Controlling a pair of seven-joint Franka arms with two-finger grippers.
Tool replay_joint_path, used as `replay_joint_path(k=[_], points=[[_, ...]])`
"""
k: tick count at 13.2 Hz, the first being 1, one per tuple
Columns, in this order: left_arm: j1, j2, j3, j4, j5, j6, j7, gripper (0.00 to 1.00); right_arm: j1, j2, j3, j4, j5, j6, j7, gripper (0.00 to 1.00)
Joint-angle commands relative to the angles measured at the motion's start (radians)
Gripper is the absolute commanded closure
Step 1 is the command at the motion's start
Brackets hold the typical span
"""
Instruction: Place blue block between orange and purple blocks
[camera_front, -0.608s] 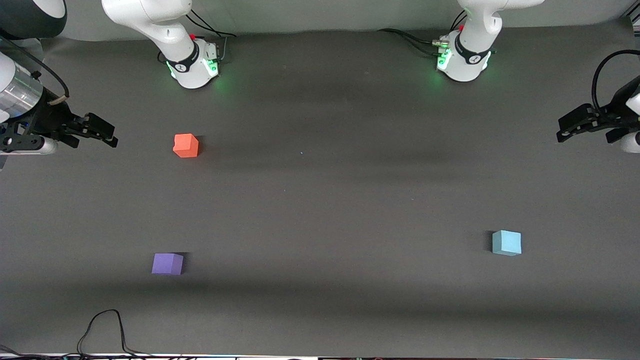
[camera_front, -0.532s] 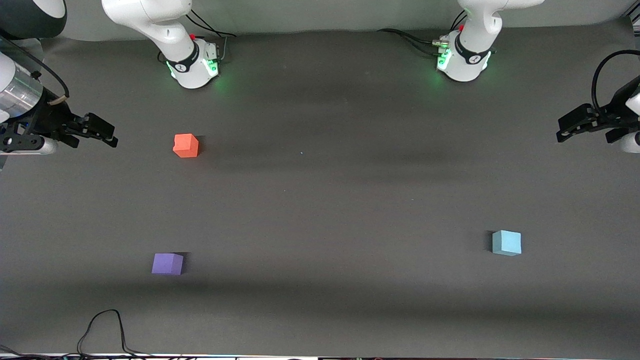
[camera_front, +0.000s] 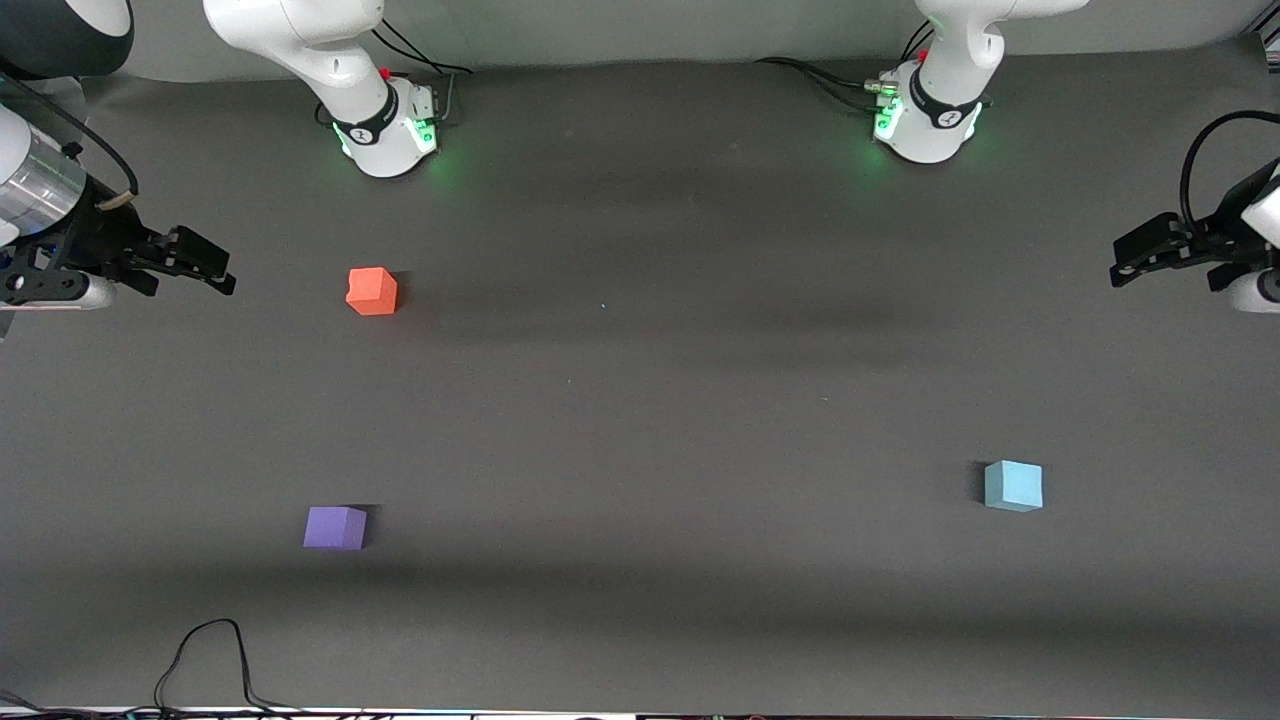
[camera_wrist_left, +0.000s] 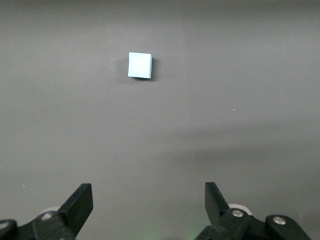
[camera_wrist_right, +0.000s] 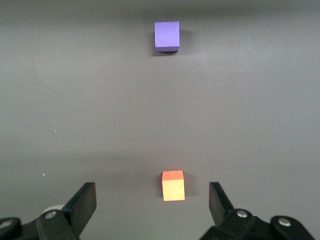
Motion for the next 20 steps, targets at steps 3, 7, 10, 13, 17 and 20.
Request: replay_joint_path(k=[3, 7, 10, 13, 17, 20], points=[[0.03, 0.13, 0.006, 0.099, 0.004, 0.089, 0.077, 0.0, 0.002, 0.008, -0.006, 0.016, -0.008, -0.012, -0.021, 0.0], [0.049, 0.307, 0.004, 0.262, -0.003, 0.093, 0.078, 0.0, 0.002, 0.008, -0.007, 0.015, -0.006, -0.012, -0.021, 0.0], [0.049, 0.358, 0.004, 0.281, 0.002, 0.136, 0.077, 0.0, 0.002, 0.008, -0.007, 0.015, -0.006, -0.012, -0.019, 0.0], [0.049, 0.405, 0.004, 0.198, 0.007, 0.259, 0.075, 0.0, 0.002, 0.008, -0.007, 0.015, -0.008, -0.013, -0.021, 0.0], [0.034, 0.483, 0.004, 0.006, 0.008, 0.518, 0.077, 0.0, 0.0, 0.01, -0.009, 0.015, -0.006, -0.015, -0.022, 0.0], [0.037, 0.525, 0.004, -0.101, 0.01, 0.693, 0.077, 0.0, 0.0, 0.011, -0.012, 0.013, -0.006, -0.015, -0.021, 0.0]])
